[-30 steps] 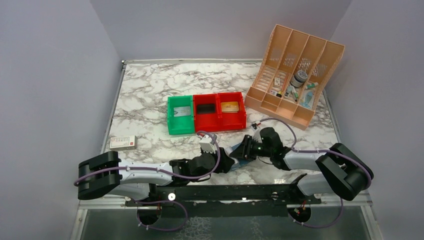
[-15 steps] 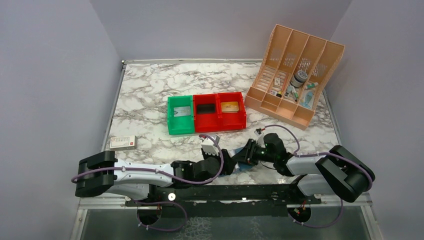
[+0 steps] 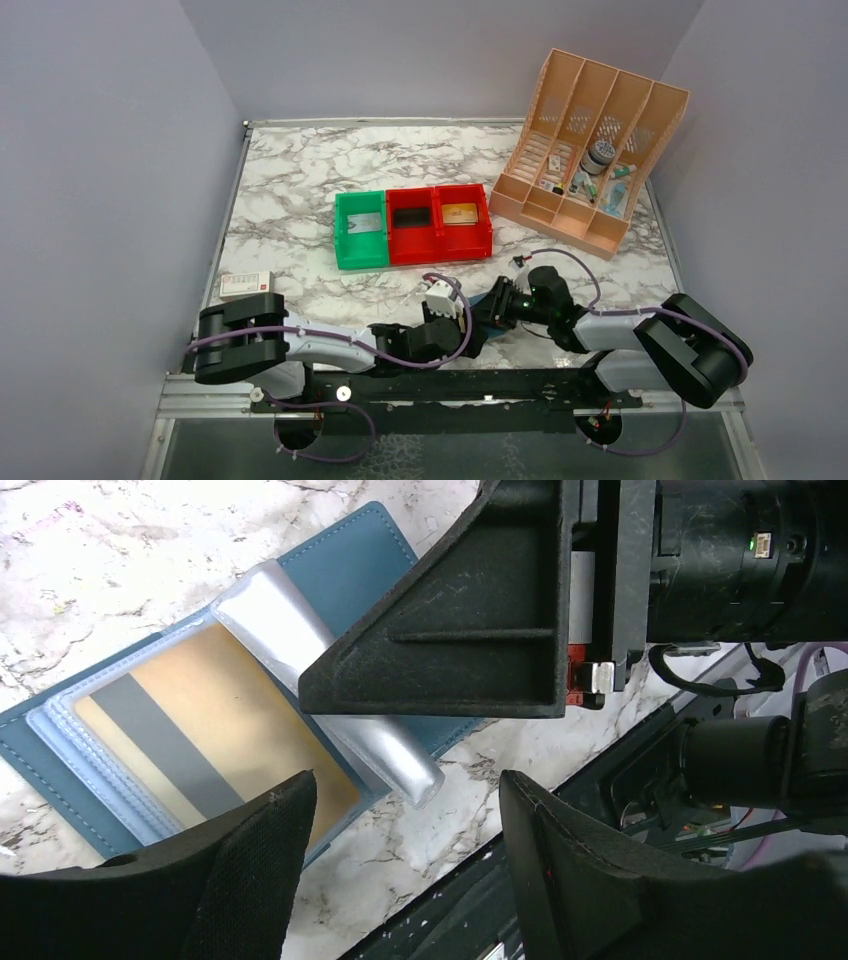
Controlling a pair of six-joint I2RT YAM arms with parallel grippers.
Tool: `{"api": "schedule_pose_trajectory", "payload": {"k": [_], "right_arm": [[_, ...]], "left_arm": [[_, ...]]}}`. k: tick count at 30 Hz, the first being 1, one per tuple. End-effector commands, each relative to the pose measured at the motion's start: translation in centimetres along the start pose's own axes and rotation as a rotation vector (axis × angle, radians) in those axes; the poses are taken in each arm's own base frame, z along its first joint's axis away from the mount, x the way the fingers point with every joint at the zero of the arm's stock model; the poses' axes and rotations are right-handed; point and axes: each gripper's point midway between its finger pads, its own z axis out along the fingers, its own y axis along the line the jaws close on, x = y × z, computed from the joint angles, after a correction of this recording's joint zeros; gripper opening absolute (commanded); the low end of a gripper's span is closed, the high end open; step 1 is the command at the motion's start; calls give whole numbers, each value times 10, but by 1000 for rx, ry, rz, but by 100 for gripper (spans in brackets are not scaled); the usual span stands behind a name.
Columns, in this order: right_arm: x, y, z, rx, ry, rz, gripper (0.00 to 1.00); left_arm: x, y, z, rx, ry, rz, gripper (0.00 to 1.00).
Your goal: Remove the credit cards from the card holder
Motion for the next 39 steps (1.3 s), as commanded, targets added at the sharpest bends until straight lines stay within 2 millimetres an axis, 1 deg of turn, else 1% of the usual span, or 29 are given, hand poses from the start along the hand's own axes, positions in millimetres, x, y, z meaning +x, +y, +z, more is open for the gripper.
{"api": "schedule_pose_trajectory", "payload": {"k": [1,4,10,11,14,19,21,23,25,27,30,31,34,39], "right_arm": [[-7,7,-1,-19,-36,-29,34],[-9,9,-2,-9,-36,-43,35],[-13,13,-5,5,-44,-70,40],[-13,13,-6,6,-46,-76,42],[-17,15,-8,25,-55,-102,51],[-37,17,-16,114,-133,-162,62],[-45,19,-20,142,-161,-198,64],[-54,17,-25,199,-182,-232,64],[-61,15,-29,255,-195,-267,60],[-68,19,-33,280,-209,-299,54],[-70,28,-34,261,-197,-343,45],[-69,33,-32,237,-184,-362,39],[-58,43,-27,171,-107,-404,29],[-35,36,-15,126,47,-428,22]], "left_arm": [[-13,-30,3,97,-45,-26,69],[-19,-36,9,136,-54,-13,67],[-18,-41,13,231,-44,-24,62],[-17,-41,14,234,-41,-21,62],[-15,-40,17,236,-40,-10,62],[-12,-38,25,223,-39,8,62],[-11,-38,29,219,-39,20,62],[-9,-39,33,216,-35,34,61],[-7,-41,36,220,-26,47,61],[-3,-41,40,219,-15,59,60],[0,-42,43,217,-7,63,58],[1,-41,44,216,-5,65,58],[2,-40,44,216,-1,67,54],[3,-39,42,217,4,69,52]]}}
